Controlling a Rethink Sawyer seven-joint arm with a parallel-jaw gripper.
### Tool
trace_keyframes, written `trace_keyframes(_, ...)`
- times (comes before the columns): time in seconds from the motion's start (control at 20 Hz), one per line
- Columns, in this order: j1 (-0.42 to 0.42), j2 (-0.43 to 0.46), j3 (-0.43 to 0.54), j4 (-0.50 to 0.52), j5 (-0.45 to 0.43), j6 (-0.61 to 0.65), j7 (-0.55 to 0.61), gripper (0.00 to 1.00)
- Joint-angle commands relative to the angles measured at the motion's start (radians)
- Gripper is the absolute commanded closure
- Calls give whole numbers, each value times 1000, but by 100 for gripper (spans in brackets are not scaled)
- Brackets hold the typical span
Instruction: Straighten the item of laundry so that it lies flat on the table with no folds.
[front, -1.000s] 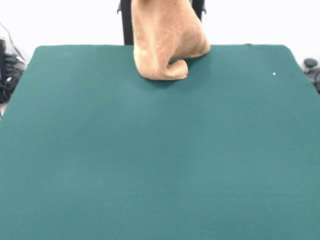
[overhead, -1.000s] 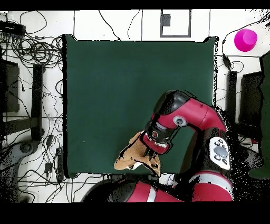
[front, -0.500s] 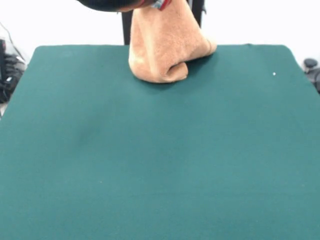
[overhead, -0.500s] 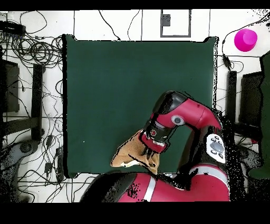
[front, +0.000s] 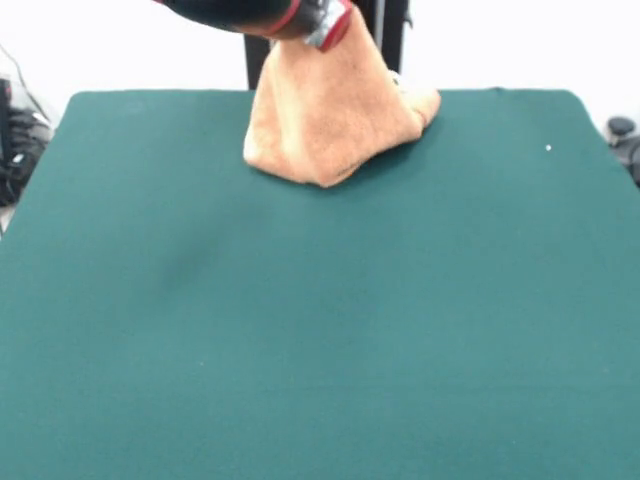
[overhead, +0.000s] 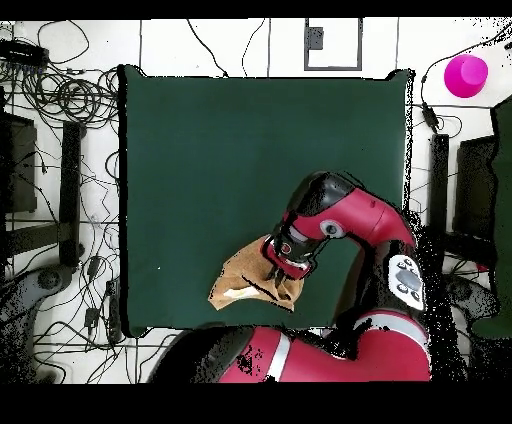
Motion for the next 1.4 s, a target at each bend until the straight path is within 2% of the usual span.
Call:
trace_keyframes(0.05, 75, -39, 32, 45, 93, 50, 325, 100)
trace_keyframes(0.2, 71, -14, 51, 14, 106, 44, 317, 100)
trace_keyframes(0.35, 69, 11, 93, 6, 163, -70, 286, 100)
trace_keyframes(0.6, 82, 13, 113, 2, 232, -187, 254, 100)
trace_keyframes(0.7, 89, 2, 112, 24, 257, -256, 233, 100)
trace_keyframes(0.85, 92, -18, 125, 68, 284, -471, 148, 100)
trace_keyframes(0.9, 91, -21, 129, 72, 287, -508, 133, 100)
trace_keyframes(1.15, 61, -65, 213, 138, 329, -750, 20, 100)
trace_keyframes(1.4, 18, -88, 296, 178, 343, -868, -6, 100)
